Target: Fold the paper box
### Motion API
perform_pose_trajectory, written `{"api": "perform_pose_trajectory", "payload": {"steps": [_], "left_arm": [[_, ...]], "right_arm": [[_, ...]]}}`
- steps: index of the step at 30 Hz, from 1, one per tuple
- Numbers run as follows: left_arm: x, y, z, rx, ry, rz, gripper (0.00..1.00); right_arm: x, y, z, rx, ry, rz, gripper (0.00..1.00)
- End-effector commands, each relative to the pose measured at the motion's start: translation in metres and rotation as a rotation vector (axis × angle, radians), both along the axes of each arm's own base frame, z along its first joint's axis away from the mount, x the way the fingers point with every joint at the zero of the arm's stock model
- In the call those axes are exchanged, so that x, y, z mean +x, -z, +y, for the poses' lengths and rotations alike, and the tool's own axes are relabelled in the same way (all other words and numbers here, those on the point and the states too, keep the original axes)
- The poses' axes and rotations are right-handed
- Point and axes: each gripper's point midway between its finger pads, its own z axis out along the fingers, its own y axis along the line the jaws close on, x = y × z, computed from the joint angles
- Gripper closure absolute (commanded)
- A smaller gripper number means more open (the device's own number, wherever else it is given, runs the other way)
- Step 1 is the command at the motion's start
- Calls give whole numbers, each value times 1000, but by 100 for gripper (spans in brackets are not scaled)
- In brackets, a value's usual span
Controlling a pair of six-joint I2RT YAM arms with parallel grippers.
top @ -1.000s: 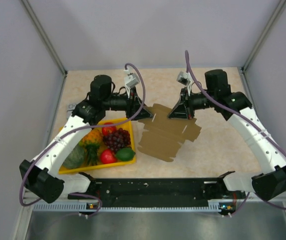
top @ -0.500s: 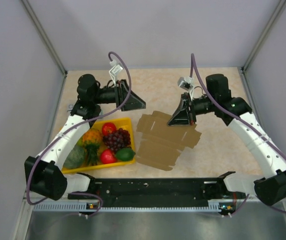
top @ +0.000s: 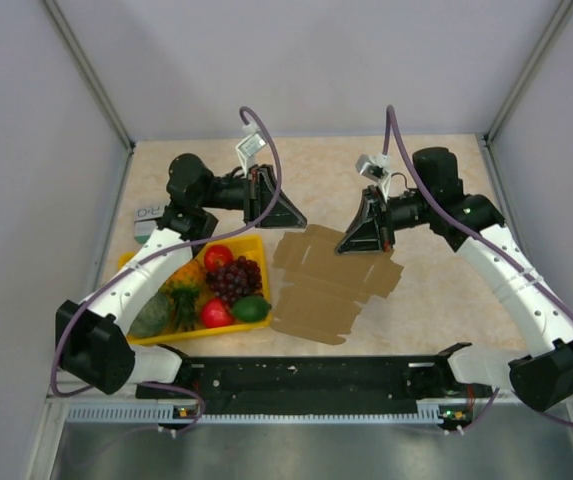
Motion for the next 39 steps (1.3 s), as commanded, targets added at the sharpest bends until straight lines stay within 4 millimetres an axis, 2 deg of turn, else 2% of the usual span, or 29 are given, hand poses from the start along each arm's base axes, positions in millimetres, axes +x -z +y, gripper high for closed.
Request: {"api": "perform_pose_trajectory", "payload": {"steps": [1,10,16,17,20,24,29,33,37,39], "left_arm": [[-9,-17,-3,-42,32,-81,80],[-15,-19,-13,-35,43,-76,88],[5,-7,-21,63,-80,-91,88],[6,-10,-23,72,-94,-106,86],[10,0,-24,122,-126,-118,79],[9,5,-25,128,-119,-118,76],[-5,4,-27,109,-57,-137,75],[-16,1,-19,94,-58,-180,66],[-11,0,-14,102,-101,-186,58],[-1,-3,-9,100,-153,-172,55]], "right_arm": [[-6,-14,2,44,-30,-67,100],[1,-13,4,40,-4,-69,100],[-3,-17,6,51,-17,-72,100],[-2,-18,7,53,-18,-74,100],[-4,-19,7,58,-24,-83,100],[-4,-22,8,63,-23,-69,100],[-2,-21,8,59,-11,-70,100],[-3,-19,8,57,-9,-72,100],[-4,-20,7,58,-7,-72,100],[-4,-20,7,59,-7,-75,100]]}}
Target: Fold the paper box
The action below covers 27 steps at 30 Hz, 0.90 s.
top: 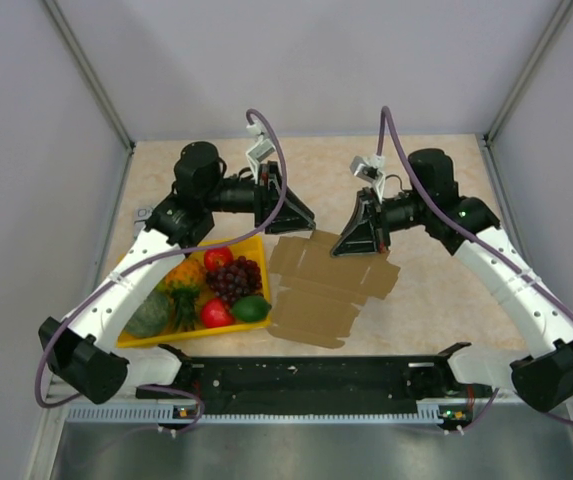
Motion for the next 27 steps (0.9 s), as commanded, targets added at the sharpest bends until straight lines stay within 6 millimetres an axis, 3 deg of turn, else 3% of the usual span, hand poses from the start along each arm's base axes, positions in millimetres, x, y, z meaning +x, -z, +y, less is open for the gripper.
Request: {"api": "perform_pose_trajectory", "payload": {"steps": [1,5,13,27], "left_arm": [[4,-5,18,-15,-48,-8,53],[16,-1,29,-50,-63,60,52],[-18,-7,22,-71,99,23,53],[-27,-15,3,-69,151,45,57]], "right_arm": [[-2,-19,-1,53,-3,-97,100],[-4,-22,-2,59,-5,-106,100],[-2,-23,0,62,-5,-102,100],[-2,-23,1,64,-11,-95,100]]}}
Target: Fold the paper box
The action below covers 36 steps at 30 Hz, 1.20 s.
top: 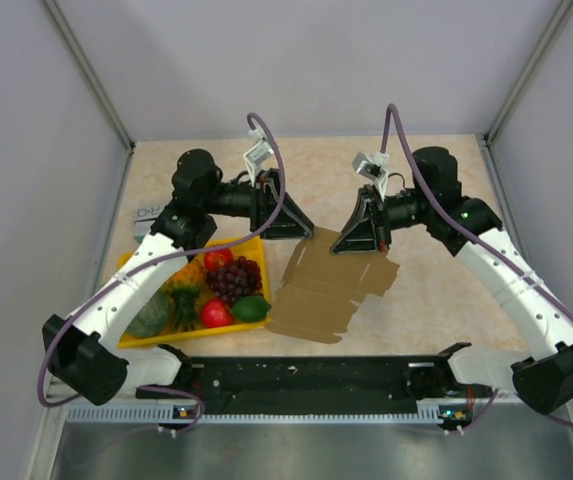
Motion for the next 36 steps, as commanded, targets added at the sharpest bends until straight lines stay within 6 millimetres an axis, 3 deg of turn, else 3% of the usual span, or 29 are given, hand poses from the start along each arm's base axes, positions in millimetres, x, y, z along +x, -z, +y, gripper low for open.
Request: {"api": "perform_pose_trajectory", "payload": {"steps": [1,11,21,27,32,33,35,36], "left_arm": [[-9,-14,-7,-20,47,-56,57],[3,-6,-12,33,-10,-43,69],[8,-2,-13,75,-48,-74,99],[20,-5,-10,99,-154,-118,100],[14,-12,-7,92,-143,-111,100],[18,-14,-2,93,-159,-102,91],[20,-19,8,74,-174,-88,64],[32,-10,21,81,-229,-33,50]], "right_arm": [[-1,-13,1,36,-7,-69,100],[-5,-14,4,36,-18,-71,100],[-5,-14,6,32,-15,-75,100],[-5,-8,6,23,-7,-66,100],[-2,-5,5,13,18,-68,100],[-2,-5,5,12,19,-68,100],[-4,-4,4,13,22,-71,100],[-5,-5,3,13,25,-73,100]]}}
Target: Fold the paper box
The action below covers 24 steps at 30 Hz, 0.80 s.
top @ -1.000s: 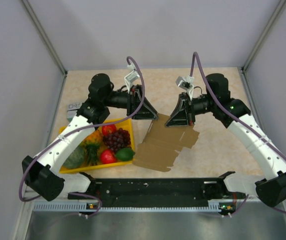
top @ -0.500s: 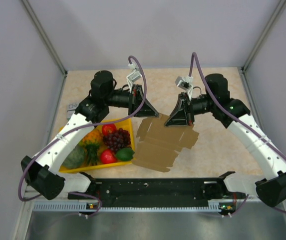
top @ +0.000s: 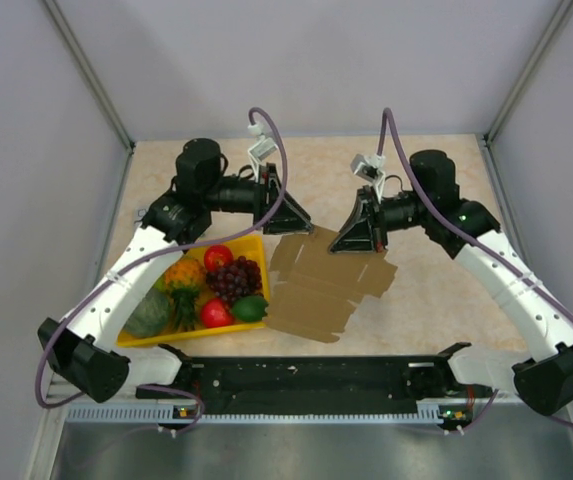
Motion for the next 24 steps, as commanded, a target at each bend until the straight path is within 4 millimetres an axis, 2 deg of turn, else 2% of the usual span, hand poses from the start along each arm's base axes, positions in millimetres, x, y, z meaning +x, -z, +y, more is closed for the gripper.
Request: {"api": "perform_pose_trajectory", "payload": {"steps": [1,2,3,4,6,7,8,9,13,18,24], "left_arm": [[11,-27,39,-73,-122,-26,45],[14,-31,48,-104,-138,-57,44],[24,-18,62,-100,-189,-7,43],[17,-21,71,-112,-208,-35,44],[18,-7,82,-101,-265,-17,45],[18,-1,83,-95,-276,-1,48],[16,6,84,-91,-274,21,50],[12,14,83,-98,-262,55,51],[-11,21,75,-155,-158,75,57],[-40,15,54,-151,-67,0,60],[-34,18,43,-143,-46,41,70]], "right_arm": [[-10,-14,-2,40,-10,-76,100],[-11,-17,-5,45,0,-82,100],[-11,-19,-7,48,8,-70,100],[-5,-23,-12,62,33,-82,100],[-7,-31,-20,93,49,-56,100],[-2,-42,-23,132,54,-101,100],[0,-40,-30,146,53,-82,100],[-3,-45,-34,159,64,-52,100],[0,-52,-37,175,61,-66,100],[3,-58,-37,183,72,-75,100],[1,-62,-38,205,63,-85,100]]}}
